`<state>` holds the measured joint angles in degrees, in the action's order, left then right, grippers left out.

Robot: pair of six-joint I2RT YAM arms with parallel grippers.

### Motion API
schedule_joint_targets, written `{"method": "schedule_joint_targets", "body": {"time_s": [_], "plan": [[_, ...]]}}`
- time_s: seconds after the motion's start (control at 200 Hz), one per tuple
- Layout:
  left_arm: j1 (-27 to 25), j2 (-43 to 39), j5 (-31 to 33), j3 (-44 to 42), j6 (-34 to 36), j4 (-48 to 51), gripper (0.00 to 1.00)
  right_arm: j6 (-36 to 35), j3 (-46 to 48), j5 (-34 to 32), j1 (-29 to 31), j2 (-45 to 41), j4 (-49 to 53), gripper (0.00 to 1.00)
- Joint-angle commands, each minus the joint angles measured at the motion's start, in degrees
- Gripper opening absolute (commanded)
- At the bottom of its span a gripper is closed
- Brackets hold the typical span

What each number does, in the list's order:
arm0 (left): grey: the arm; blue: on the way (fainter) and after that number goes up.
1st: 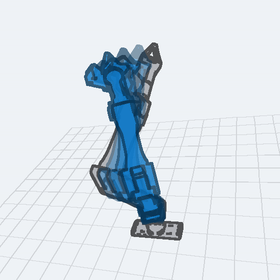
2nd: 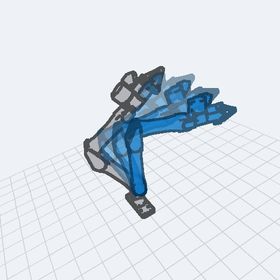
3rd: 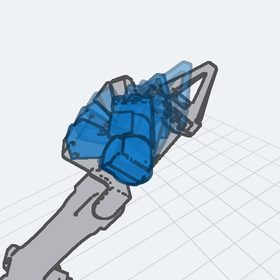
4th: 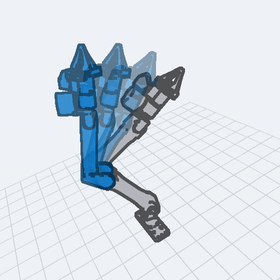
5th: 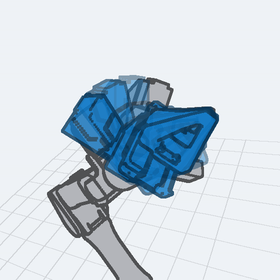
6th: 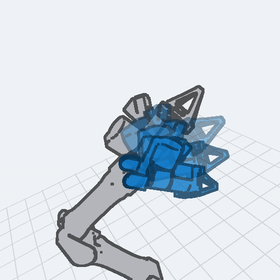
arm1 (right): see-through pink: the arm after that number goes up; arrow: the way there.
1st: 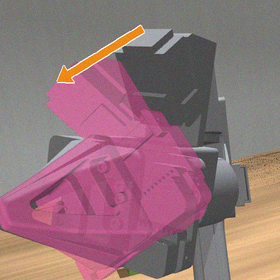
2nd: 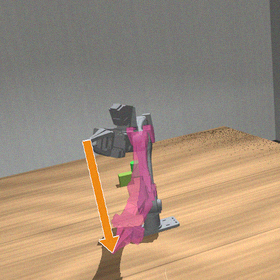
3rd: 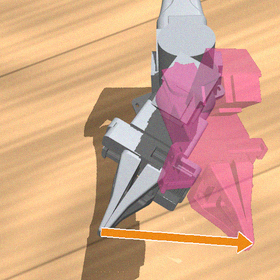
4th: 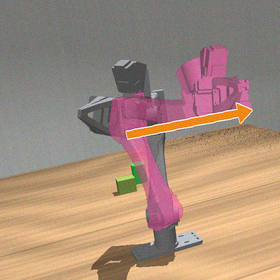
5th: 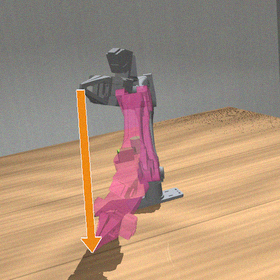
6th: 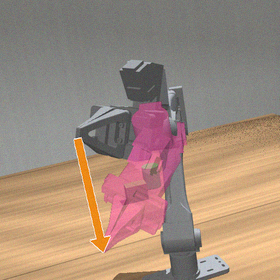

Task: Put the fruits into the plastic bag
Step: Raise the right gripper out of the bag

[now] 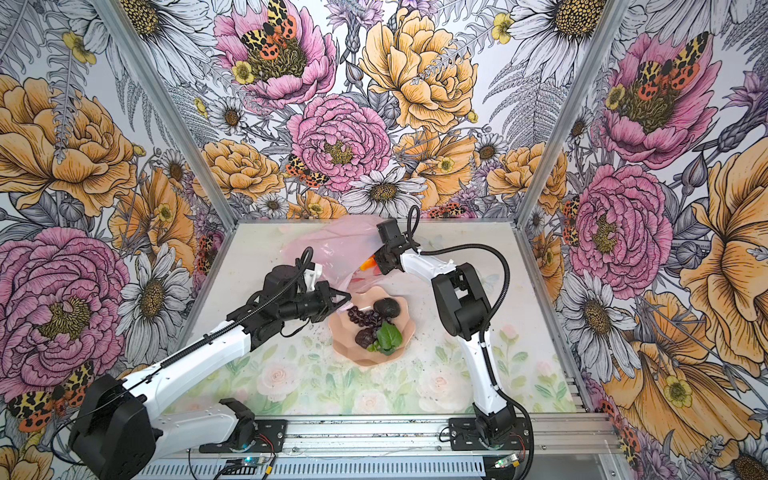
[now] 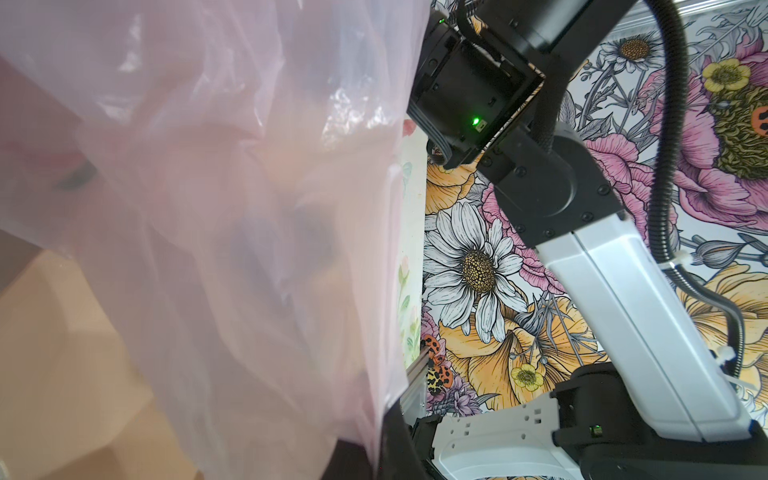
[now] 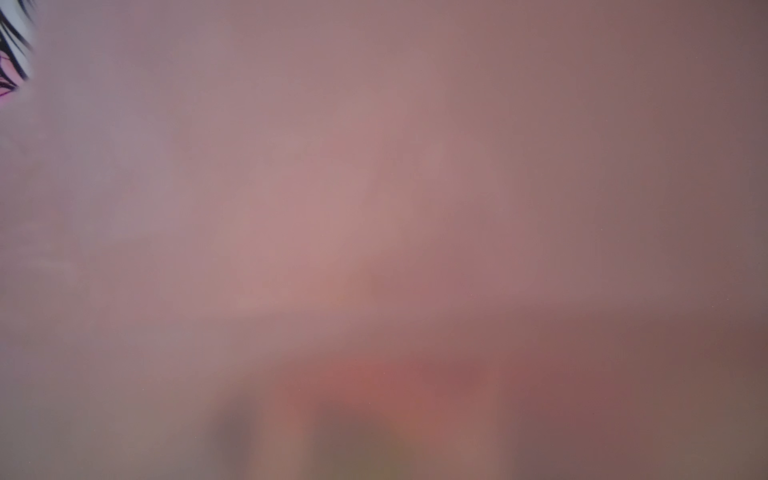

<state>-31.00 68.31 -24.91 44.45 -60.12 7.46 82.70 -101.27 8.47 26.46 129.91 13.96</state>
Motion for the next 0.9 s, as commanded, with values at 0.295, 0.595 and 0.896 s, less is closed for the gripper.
{"method": "schedule_joint_targets", "body": {"time_s": [0.295, 0.595, 0.896], "plan": [[1.05, 0.2, -0.48, 0.53, 0.26, -0.58, 0.0, -5.69, -0.18, 26.73, -1.58, -0.83, -7.33, 0.89], [4.57, 0.28, -1.47, 2.08, 1.4, 0.69, 0.0, -18.48, 2.79, 46.57, -3.84, -7.25, 10.41, 0.94], [6.77, 0.26, -1.25, 2.27, 1.24, -0.2, 0.0, -35.54, 5.73, 46.37, -5.45, -12.59, 32.01, 0.99]]}}
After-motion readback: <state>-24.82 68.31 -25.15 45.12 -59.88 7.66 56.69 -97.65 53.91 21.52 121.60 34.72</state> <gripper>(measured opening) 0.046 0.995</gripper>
